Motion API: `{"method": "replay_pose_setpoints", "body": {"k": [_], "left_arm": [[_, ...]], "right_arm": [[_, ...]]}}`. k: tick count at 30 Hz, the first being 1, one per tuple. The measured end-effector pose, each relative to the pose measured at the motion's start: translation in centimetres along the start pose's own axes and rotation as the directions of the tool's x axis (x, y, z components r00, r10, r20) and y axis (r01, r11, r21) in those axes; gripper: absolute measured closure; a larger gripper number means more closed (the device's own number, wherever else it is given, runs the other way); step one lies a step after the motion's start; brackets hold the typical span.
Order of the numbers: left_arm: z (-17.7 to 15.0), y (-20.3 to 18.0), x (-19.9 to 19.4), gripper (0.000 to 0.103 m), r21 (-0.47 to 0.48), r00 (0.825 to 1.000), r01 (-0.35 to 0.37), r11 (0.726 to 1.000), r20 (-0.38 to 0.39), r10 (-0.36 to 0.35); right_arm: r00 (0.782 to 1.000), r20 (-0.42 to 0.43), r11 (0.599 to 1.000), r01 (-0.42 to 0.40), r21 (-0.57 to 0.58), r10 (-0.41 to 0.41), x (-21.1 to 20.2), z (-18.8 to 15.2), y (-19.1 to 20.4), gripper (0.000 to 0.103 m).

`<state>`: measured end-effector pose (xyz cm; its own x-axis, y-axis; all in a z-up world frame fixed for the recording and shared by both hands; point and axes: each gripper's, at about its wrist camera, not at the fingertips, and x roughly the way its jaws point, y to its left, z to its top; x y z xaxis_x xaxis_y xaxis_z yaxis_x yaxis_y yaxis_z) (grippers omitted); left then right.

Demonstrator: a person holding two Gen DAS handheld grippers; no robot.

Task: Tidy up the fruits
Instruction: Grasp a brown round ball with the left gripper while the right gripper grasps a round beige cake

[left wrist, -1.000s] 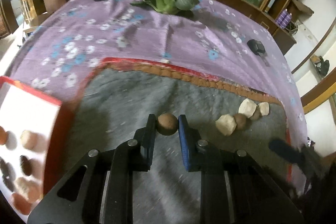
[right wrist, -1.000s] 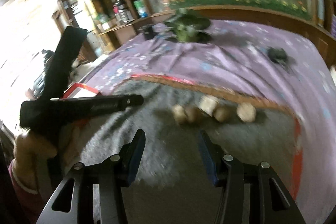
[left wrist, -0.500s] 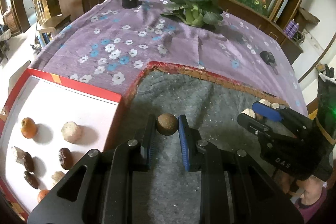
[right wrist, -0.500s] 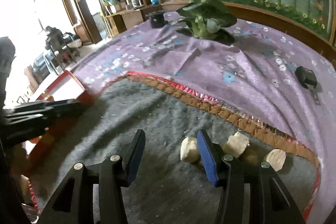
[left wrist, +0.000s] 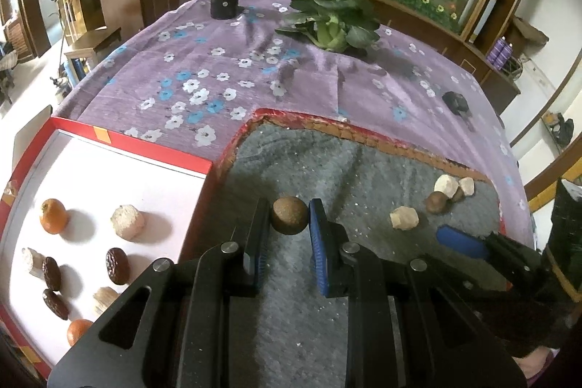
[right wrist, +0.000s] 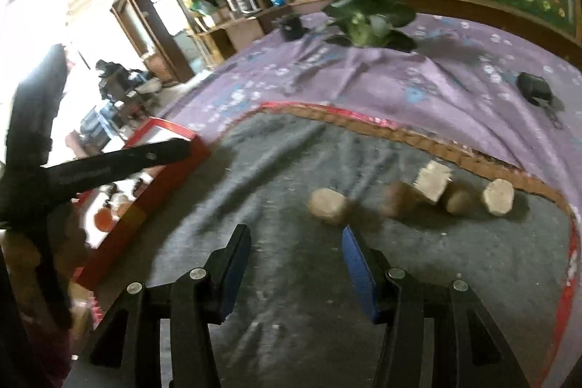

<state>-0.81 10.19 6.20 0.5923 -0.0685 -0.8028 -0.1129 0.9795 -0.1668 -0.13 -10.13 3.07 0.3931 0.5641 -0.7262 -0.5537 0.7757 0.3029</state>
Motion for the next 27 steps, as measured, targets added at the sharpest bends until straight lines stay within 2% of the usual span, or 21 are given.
{"method": "replay_pose_setpoints", "body": {"k": [2,6,9,10,13,17,27], "left_arm": [[-0.2,-0.2,0.0,0.083,0.006,1.0,-0.006,1.0,0.0,0.006],[-0.3,-0.2,0.2,0.083,0.013,1.0,-0.02,1.0,0.0,0.02],[-0.5,-0.3,0.3,0.083,0.026,0.999,-0.041,0.999,0.005,0.041],[-0.6,-0.3,0.4,0.083,0.029,0.999,-0.048,0.998,0.007,0.048],[-0.9,-0.4,0.5,0.083,0.037,0.998,-0.063,0.997,0.009,0.063],[-1.5,-0.4,0.5,0.083,0.046,0.997,-0.075,0.996,0.008,0.075],[-2.6,-0.5,-1.2,0.083,0.059,0.995,-0.098,0.993,0.042,0.095]], "right_arm": [[0.998,0.013,0.998,0.063,-0.009,-0.063,0.6,0.2,0.0,0.052],[0.993,-0.008,0.992,0.121,-0.039,-0.122,2.6,0.8,0.4,0.052],[0.984,0.006,0.982,0.176,-0.07,-0.176,3.7,1.1,0.6,0.052],[0.982,0.018,0.979,0.188,-0.072,-0.188,4.0,1.3,0.6,0.054],[0.976,0.017,0.972,0.22,-0.078,-0.219,4.5,1.6,0.6,0.076],[0.967,0.025,0.966,0.254,-0.048,-0.253,3.7,1.3,0.7,0.077],[0.975,0.099,0.98,0.199,0.023,-0.2,-1.1,-0.7,3.4,0.077]]}}
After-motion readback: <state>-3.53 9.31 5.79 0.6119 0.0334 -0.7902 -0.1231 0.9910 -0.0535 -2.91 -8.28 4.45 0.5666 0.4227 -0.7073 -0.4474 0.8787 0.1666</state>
